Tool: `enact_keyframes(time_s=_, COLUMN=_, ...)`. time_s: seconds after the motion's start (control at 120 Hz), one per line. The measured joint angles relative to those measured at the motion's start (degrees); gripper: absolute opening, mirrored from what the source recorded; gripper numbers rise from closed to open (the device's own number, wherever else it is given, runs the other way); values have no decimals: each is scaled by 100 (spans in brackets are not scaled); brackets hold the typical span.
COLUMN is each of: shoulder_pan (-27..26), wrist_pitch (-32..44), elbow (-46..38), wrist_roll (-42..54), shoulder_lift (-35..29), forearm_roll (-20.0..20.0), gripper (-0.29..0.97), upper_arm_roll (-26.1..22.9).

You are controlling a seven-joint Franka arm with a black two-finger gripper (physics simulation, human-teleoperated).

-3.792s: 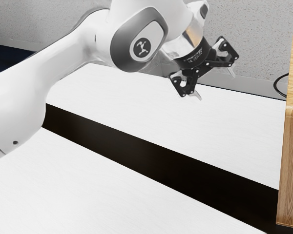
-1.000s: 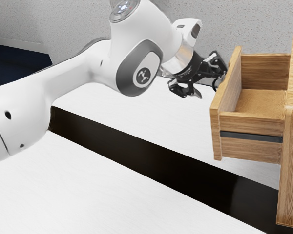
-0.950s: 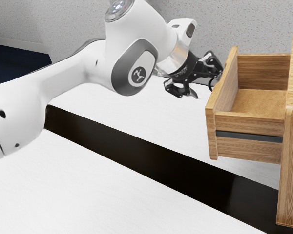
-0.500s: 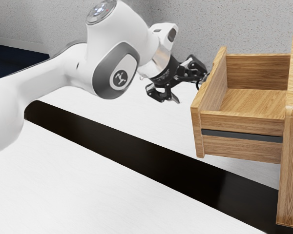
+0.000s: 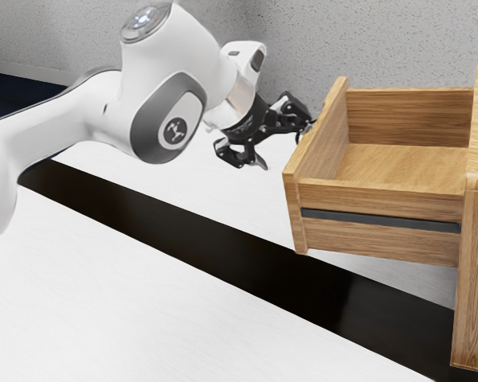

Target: Pull the drawer handle with one arm to open the drawer

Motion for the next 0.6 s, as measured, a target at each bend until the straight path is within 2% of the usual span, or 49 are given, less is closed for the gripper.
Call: enact_keyframes(time_s=0.6, shoulder_pan=302, wrist_pitch=1, elbow=-320, wrist_roll=-108, shoulder_lift=-301, forearm_roll=-54, gripper=45, upper_arm_roll=34)
